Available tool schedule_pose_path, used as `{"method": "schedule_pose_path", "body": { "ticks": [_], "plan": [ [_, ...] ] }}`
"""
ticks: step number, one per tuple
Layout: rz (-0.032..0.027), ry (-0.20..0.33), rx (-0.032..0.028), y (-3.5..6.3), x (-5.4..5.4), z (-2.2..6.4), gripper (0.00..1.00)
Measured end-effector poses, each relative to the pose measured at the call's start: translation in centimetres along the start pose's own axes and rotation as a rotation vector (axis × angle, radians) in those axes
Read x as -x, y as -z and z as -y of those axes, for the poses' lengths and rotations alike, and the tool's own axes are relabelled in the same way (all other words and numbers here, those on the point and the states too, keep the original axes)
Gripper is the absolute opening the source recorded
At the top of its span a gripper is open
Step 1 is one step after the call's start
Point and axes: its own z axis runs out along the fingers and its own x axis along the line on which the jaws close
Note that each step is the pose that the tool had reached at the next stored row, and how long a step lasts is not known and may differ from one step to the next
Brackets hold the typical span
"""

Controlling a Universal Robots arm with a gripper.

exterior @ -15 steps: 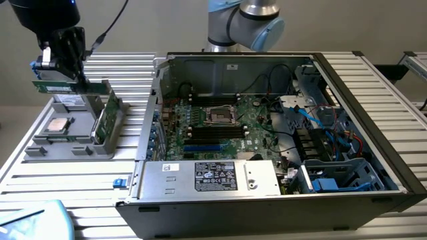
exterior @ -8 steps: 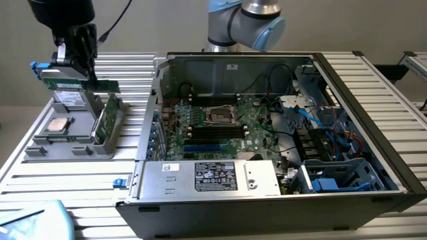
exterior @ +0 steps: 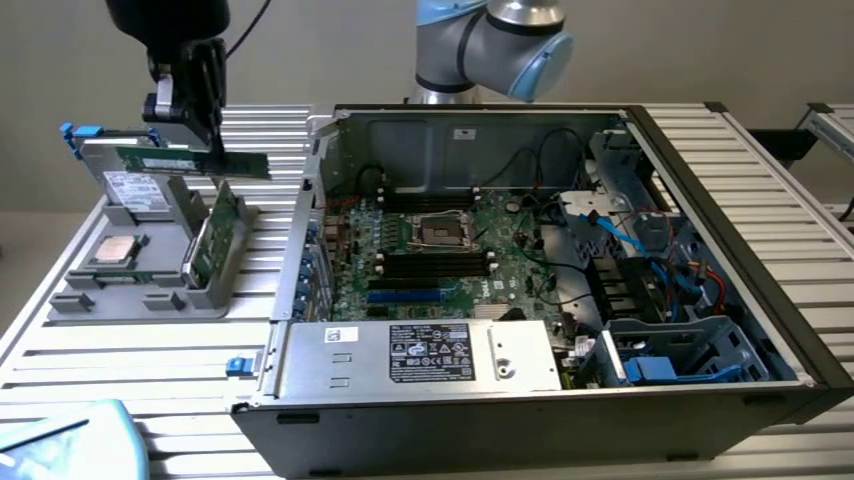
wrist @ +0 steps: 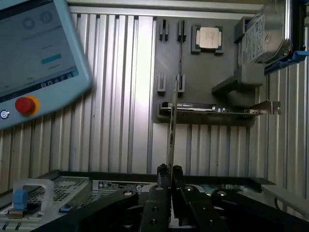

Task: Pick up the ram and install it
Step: 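Pick up the ram and move it above insertion slot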

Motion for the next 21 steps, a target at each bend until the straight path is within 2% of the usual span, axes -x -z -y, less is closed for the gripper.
{"method": "schedule_pose_path", "body": {
  "ticks": [10,21],
  "plan": [
    [0.0016,0.0,0.0146,1.31,-0.1,3.69,0.14],
    [0.004,0.0,0.0334,2.64,-0.3,7.66,0.14]
  ]
}}
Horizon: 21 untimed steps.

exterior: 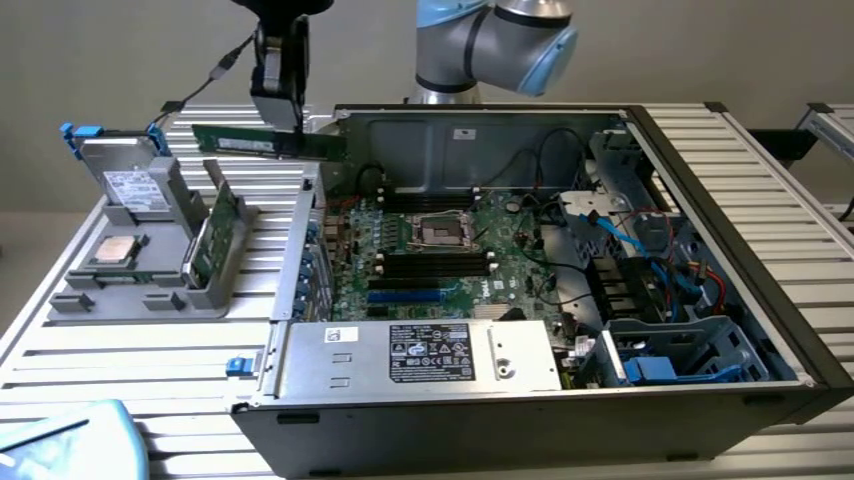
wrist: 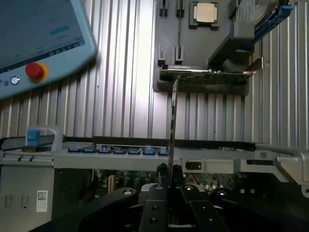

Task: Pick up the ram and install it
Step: 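Pick up the ram and move it above insertion slot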

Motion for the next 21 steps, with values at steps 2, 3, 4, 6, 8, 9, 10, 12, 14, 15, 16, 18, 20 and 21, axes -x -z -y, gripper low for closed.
{"method": "schedule_pose_path", "body": {
  "ticks": [2,3,4,6,8,9,10,12,14,15,16,18,20,21],
  "plan": [
    [0.0006,0.0,0.0034,0.22,0.0,0.69,0.14],
    [0.0008,0.0,0.0047,0.31,0.0,1.11,0.14],
    [0.001,0.0,0.0054,0.38,-0.1,1.55,0.14],
    [0.0011,0.0,0.0056,0.51,-0.1,2.44,0.14],
    [0.0014,0.0,0.0056,0.64,-0.1,3.36,0.14],
    [0.0015,0.0,0.0056,0.69,-0.1,3.81,0.14],
    [0.0015,0.0,0.0056,0.72,-0.1,4.25,0.14],
    [0.0015,0.0,0.0056,0.71,-0.2,5.17,0.14],
    [0.0015,0.0,0.0055,0.56,-0.2,6.12,0.14],
    [0.0013,0.0,0.0056,0.47,-0.1,6.59,0.14],
    [0.0012,0.0,0.0056,0.39,-0.1,7.08,0.14],
    [0.0011,0.0,0.0056,0.23,-0.1,8.01,0.14],
    [0.0009,0.0,0.0055,0.07,0.0,8.97,0.14],
    [0.0007,0.0,0.0057,0.0,0.1,9.44,0.14]
  ]
}}
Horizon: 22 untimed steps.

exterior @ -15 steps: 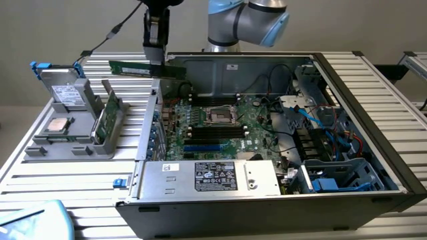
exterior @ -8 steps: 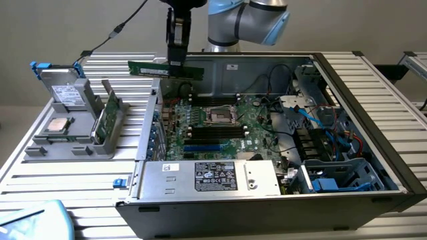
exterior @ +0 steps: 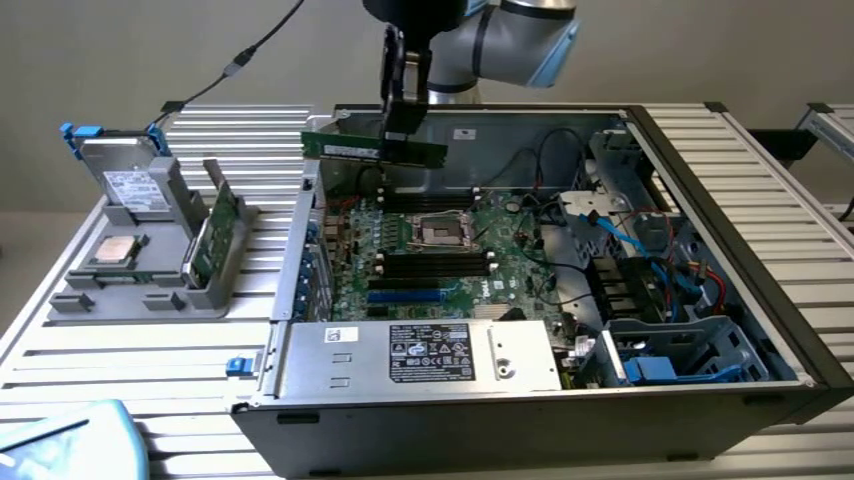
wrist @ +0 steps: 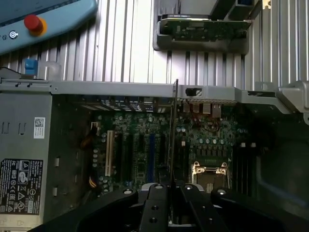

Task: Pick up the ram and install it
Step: 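Pick up the ram and move it above insertion slot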

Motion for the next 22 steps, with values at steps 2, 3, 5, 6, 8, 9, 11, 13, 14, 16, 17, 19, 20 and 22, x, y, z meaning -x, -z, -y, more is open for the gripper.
{"method": "schedule_pose_path", "body": {
  "ticks": [2,3,5,6,8,9,11,13,14,16,17,19,20,22],
  "plan": [
    [-0.0001,0.0,-0.0001,-0.15,0.1,0.94,0.14],
    [-0.0002,0.0,-0.0001,-0.22,0.2,1.39,0.14],
    [-0.0003,0.0,-0.0001,-0.33,0.3,2.2,0.14],
    [-0.0003,0.0,-0.0002,-0.38,0.3,2.5,0.14],
    [-0.0004,0.002,-0.0008,-0.49,0.4,2.99,0.14],
    [-0.0007,0.002,-0.0012,-0.54,0.5,3.21,0.14],
    [-0.0009,0.004,-0.0027,-0.64,0.6,3.61,0.14],
    [-0.0014,0.007,-0.0047,-0.74,0.6,3.94,0.14],
    [-0.0018,0.009,-0.0062,-0.79,0.7,4.06,0.14],
    [-0.0026,0.014,-0.0102,-0.9,0.7,4.22,0.14],
    [-0.0032,0.017,-0.0126,-0.96,0.7,4.28,0.14],
    [-0.0043,0.024,-0.0173,-1.05,0.8,4.42,0.14],
    [-0.0049,0.027,-0.0197,-1.09,0.8,4.5,0.14],
    [-0.0057,0.031,-0.024,-1.14,0.8,4.7,0.14]
  ]
}}
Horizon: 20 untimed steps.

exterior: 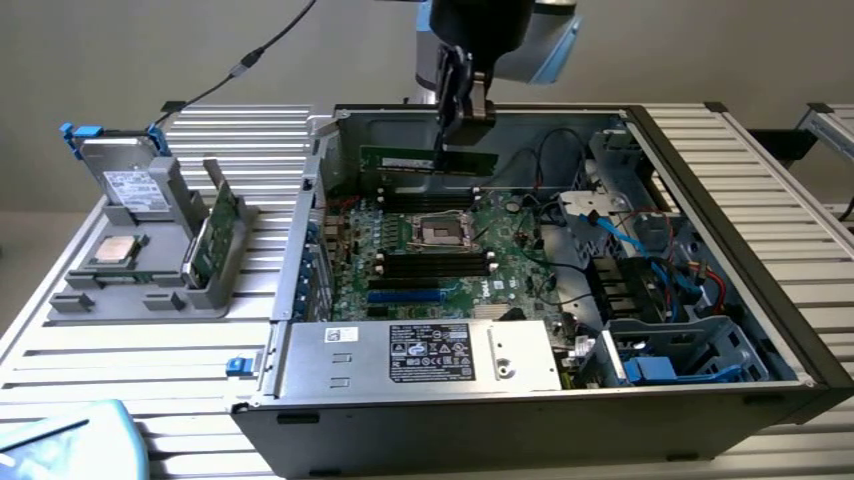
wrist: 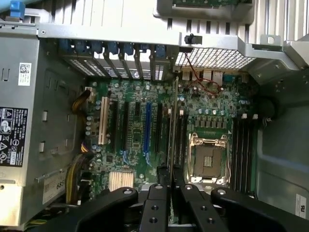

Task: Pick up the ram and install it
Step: 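Pick up the ram and move it above insertion slot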

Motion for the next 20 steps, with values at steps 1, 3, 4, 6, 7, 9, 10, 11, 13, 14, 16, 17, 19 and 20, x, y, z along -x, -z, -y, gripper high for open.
{"method": "schedule_pose_path", "body": {
  "ticks": [1,3,4,6,7,9,10,11,13,14,16,17,19,20],
  "plan": [
    [-0.0003,0.002,-0.002,-0.02,0.0,0.13,0.14],
    [-0.0009,0.004,-0.0056,-0.06,0.1,0.44,0.14],
    [-0.001,0.004,-0.0072,-0.08,0.1,0.59,0.14],
    [-0.0014,0.006,-0.0106,-0.12,0.1,0.91,0.14],
    [-0.0016,0.007,-0.0125,-0.16,0.2,1.06,0.14],
    [-0.0022,0.011,-0.0156,-0.25,0.2,1.28,0.14],
    [-0.0027,0.013,-0.0168,-0.32,0.3,1.35,0.14],
    [-0.0029,0.016,-0.018,-0.41,0.3,1.41,0.14],
    [-0.0028,0.021,-0.0196,-0.57,0.4,1.52,0.14],
    [-0.0024,0.024,-0.0202,-0.66,0.5,1.61,0.14],
    [-0.001,0.026,-0.0212,-0.81,0.6,1.86,0.14],
    [0.0002,0.026,-0.0217,-0.88,0.7,2.06,0.14],
    [0.0024,0.026,-0.0222,-1.0,0.9,2.48,0.14],
    [0.0034,0.027,-0.0225,-1.09,1.1,2.64,0.14]
  ]
}}
